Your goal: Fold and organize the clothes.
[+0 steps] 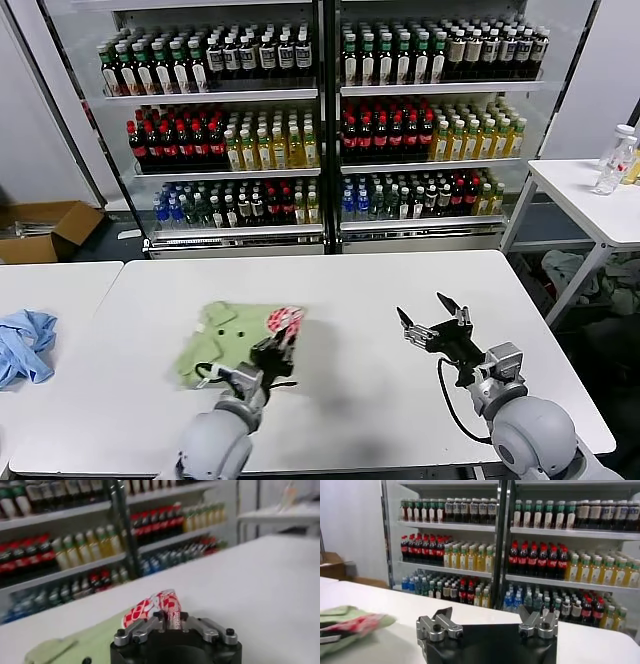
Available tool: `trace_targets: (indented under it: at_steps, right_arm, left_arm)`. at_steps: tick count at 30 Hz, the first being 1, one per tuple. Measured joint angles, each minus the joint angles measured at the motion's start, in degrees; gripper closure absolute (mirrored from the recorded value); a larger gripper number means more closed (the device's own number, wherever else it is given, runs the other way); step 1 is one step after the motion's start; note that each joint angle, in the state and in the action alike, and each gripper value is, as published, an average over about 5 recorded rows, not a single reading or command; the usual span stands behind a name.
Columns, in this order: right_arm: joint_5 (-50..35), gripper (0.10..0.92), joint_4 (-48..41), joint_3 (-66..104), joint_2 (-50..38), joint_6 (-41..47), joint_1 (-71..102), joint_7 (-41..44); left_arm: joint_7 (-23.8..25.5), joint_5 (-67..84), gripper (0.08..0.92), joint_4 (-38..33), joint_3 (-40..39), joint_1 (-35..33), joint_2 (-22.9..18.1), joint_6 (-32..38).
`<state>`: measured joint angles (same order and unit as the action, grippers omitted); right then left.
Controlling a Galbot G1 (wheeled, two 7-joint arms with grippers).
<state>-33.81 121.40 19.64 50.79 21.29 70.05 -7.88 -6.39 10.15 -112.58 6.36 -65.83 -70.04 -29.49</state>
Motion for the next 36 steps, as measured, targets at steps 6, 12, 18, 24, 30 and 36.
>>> trace_targets:
  at_steps: [6,12,18,24,30,36]
  right_arm:
    - [-0.20,0.203,-0.43,-2.73,1.47,0.49,-1.16,-1.46]
    - [-2.71,0.203,-2.51,-9.18,4.50,2.59,-4.85,-4.28]
    - [-7.55,0.203,-7.85,-17.31,9.39,5.65,-10.82,-8.75]
    - [-10.95,0.203,-14.13,-24.31,14.40,8.33,-16.77,-12.83]
    - [-12.76,0.203,-20.04,-28.94,18.47,9.82,-21.32,-15.87]
    - [-14.22,0.250,-24.88,-31.48,21.31,10.44,-24.62,-17.30]
  left_arm:
    - [-1.97,5.81,0.543,-3.54,-1.42,-0.14,-0.49,0.74]
    - [-3.77,10.97,0.370,-8.40,2.28,-4.44,0.53,1.75]
    - [-5.90,14.30,0.211,-10.02,10.61,-8.93,2.17,3.07]
    - [-7.53,16.39,0.178,-10.71,18.28,-12.58,3.00,3.93]
    - [-8.36,16.96,0.177,-11.00,22.28,-14.76,2.93,4.62]
    - [-8.71,17.32,0.177,-10.69,24.18,-15.21,2.94,5.07]
